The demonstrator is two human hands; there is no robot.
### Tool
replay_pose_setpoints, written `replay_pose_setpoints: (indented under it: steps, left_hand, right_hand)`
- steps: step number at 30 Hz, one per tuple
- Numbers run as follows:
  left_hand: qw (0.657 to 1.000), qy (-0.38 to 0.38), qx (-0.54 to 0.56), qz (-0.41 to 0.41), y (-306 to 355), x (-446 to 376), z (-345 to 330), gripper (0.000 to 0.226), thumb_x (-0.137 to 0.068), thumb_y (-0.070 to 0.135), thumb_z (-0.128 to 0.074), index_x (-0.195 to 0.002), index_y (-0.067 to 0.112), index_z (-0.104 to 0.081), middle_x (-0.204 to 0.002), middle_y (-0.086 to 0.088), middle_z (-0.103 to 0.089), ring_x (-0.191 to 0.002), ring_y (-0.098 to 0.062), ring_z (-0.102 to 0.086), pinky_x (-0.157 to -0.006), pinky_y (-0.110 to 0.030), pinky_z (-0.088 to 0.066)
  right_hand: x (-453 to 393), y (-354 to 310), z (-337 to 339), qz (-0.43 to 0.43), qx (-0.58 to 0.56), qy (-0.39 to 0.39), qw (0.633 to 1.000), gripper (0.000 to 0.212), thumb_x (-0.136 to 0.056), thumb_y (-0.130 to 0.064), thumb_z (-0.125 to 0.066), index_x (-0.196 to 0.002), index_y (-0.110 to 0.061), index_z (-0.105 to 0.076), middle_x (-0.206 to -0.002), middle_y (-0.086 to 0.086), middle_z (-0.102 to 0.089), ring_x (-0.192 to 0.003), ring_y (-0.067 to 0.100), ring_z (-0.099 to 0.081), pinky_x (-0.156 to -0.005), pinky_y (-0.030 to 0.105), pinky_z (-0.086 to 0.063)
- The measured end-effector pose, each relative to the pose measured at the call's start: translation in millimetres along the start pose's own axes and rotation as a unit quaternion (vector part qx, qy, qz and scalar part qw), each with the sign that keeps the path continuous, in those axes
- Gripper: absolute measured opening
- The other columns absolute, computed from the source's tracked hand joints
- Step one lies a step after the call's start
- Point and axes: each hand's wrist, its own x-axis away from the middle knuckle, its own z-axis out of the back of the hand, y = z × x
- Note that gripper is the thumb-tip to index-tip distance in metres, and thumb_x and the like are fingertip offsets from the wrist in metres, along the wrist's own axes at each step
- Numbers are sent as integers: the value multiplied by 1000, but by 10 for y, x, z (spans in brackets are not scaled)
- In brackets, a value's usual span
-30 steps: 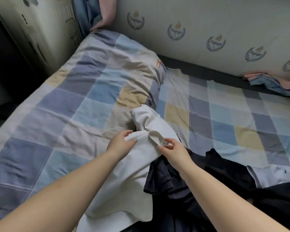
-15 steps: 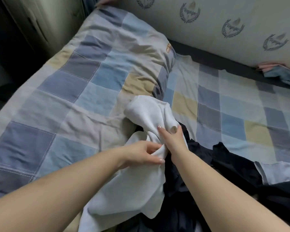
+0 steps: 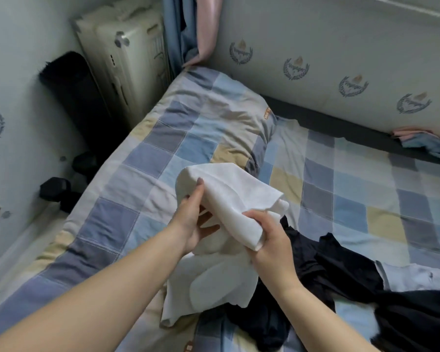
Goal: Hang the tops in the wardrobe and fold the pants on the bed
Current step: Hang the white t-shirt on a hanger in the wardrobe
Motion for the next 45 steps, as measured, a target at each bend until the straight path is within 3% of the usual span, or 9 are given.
replay_pose_setpoints:
  steps: [4,9,15,20,24,28,32,37,45]
  left_hand:
    - [998,-7,42,38,184,449,49,62,-80,64,-58,-115,13,-63,-102,-12,-73,-91,-26,-71,-67,-35,-58]
    - [995,31,-55,-82,52,995,-72,34,-90,15,-64,-123,10,-58,-98,-10,-70,-81,-21,-68,-63,-30,-57]
    - [981,-28,-116,-150,-236,1864,-510,18,-93,29,-57,-101,14,-65,-84,-3,-71,-74,-14,-67,-60,-23,-55]
    - [967,-146,-147,-146,-481,2595,-801,58,-60,59,-79,-95,14,-73,-89,-10,-70,-81,-24,-67,-68,-31,-57]
    - [945,-213,-201,-144,-619,3137,-1088,68,-46,67,-83,-92,17,-76,-91,-12,-71,-81,-23,-69,-70,-30,-58]
    - [925,-253,-236,-156,-790,3643,-1442,70,-48,67,-81,-97,18,-75,-99,-14,-69,-87,-24,-68,-72,-32,-57]
    - [898,-290,-293,-154,-1027,3978,-1741,79,-53,69,-78,-105,9,-70,-101,-18,-65,-92,-29,-63,-78,-35,-52]
    - [884,-305,-317,-154,-1171,4178,-1885,108,-53,71,-76,-123,-8,-50,-107,-21,-50,-100,-35,-45,-86,-43,-41]
    - [857,-371,-326,-145,-1136,4177,-1652,56,-54,59,-84,-88,16,-74,-87,-9,-70,-79,-20,-67,-67,-28,-57]
  right_hand:
    - [456,-246,207,90,116,-79,986,48,-70,-7,-77,-112,-26,-65,-111,-2,-57,-103,16,-54,-87,22,-45]
    - [882,-416,454,137,190,-183,955,49,-75,-12,-75,-120,-26,-61,-112,4,-52,-103,22,-53,-82,31,-50]
    - [1357,-512,1006,183,216,-256,924,52,-80,-19,-70,-128,-31,-53,-114,0,-57,-106,21,-54,-82,33,-49]
    - [1696,-650,1714,180,236,-330,896,77,-84,-37,-65,-144,-42,-17,-120,-13,-58,-103,8,-56,-83,27,-49]
    - [1916,-850,2474,236,219,-224,920,43,-84,-40,-65,-122,-34,-45,-83,-16,-60,-69,2,-51,-68,27,-49]
    - [2097,-1009,3036,200,121,-66,970,38,-80,-35,-69,-112,-37,-48,-78,-16,-57,-71,3,-57,-68,21,-49]
    - [2310,-1015,3307,160,131,-106,973,46,-82,-39,-69,-125,-35,-53,-102,-18,-55,-93,-1,-54,-77,11,-45]
    - [2661,-975,3490,159,153,-97,971,13,-89,-27,-62,-77,-26,-62,-80,-13,-60,-72,4,-54,-63,20,-43]
    - [3246,-1635,3550,36,-58,19,997,25,-79,-31,-58,-57,-20,-53,-54,-15,-45,-53,2,-38,-50,16,-31]
